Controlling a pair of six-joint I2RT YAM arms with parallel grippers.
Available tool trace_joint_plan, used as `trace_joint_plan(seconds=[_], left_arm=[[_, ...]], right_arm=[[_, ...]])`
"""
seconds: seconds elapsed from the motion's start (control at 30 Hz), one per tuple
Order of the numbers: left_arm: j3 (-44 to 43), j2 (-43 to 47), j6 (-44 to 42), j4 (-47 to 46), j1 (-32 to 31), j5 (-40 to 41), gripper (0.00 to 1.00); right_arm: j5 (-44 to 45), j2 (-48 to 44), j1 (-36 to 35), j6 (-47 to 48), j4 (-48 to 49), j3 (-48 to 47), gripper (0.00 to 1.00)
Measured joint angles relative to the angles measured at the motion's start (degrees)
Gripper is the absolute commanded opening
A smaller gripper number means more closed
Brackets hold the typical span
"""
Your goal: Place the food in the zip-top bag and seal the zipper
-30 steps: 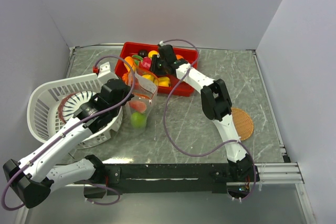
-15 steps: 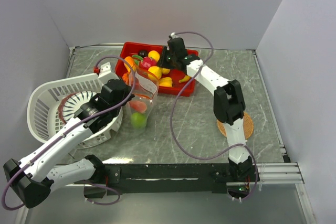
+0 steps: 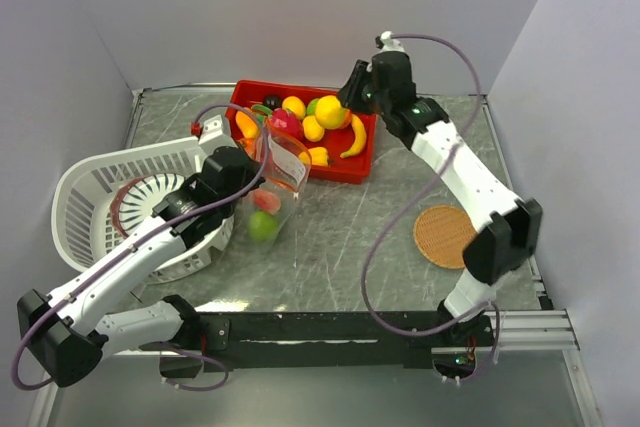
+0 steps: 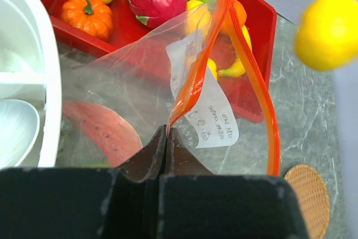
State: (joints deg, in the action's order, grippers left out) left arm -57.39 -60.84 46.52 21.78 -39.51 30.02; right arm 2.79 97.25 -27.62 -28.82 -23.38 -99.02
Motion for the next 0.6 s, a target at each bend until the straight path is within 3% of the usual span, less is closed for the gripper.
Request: trace_joint_plan(seconds=[0.23, 0.47, 0.57, 0.6], left_arm=[[-0.1, -1.6, -0.3, -1.7, 0.0, -1.2, 0.01], [-0.1, -2.2, -0.3, -2.4, 0.0, -2.3, 0.01], [-0.2, -2.2, -0.3, -2.6, 0.0, -2.9, 0.01], [-0.2, -2.2, -0.3, -2.6, 0.0, -3.1, 0.01]], right_arm=[[0.6, -12.4, -4.3, 1.0, -0.2, 7.0, 0.01], [0.3, -14.7, -10.9, 1.8, -0.4, 9.0, 0.05], [0.2, -13.4, -12.4, 1.9, -0.7, 9.0, 0.17], [0.2, -12.7, -12.8, 1.9, -0.7, 9.0, 0.36]])
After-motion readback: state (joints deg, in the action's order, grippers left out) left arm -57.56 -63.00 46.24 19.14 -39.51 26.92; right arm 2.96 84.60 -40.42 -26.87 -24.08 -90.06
